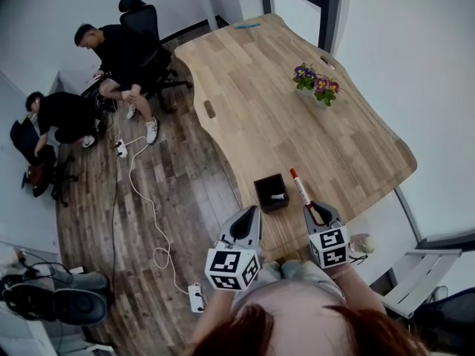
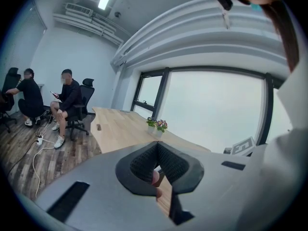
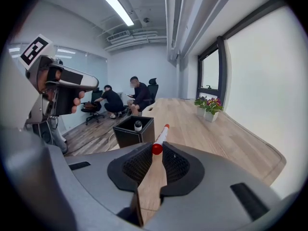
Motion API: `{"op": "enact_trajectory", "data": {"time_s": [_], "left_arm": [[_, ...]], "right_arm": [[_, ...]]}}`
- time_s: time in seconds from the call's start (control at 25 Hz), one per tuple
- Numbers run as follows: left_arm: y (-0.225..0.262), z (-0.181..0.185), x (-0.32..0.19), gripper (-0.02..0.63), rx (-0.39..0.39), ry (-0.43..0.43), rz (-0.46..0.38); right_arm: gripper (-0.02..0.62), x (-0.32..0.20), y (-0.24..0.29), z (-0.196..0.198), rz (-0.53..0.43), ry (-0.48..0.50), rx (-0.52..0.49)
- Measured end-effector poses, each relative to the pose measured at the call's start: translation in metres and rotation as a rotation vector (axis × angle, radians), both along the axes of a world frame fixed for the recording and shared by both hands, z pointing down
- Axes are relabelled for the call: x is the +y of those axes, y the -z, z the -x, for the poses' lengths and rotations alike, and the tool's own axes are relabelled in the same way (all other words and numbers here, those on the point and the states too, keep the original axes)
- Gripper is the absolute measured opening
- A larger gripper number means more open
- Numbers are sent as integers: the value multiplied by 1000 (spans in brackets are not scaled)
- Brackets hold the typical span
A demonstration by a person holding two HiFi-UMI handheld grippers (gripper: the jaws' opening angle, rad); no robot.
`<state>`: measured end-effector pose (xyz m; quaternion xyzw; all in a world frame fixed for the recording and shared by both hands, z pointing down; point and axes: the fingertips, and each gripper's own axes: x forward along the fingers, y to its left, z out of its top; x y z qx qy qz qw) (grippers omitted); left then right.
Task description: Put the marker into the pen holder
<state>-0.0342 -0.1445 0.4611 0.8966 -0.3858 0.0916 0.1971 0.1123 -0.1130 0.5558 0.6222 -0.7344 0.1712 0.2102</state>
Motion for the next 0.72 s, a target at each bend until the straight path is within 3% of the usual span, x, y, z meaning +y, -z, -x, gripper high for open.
{"op": "enact_trajectory", "data": {"time_s": [0.72], "left_arm": [[7, 0, -1, 2, 4, 16, -22]], "right_arm": [[58, 4, 50, 13, -69, 72, -43]]}}
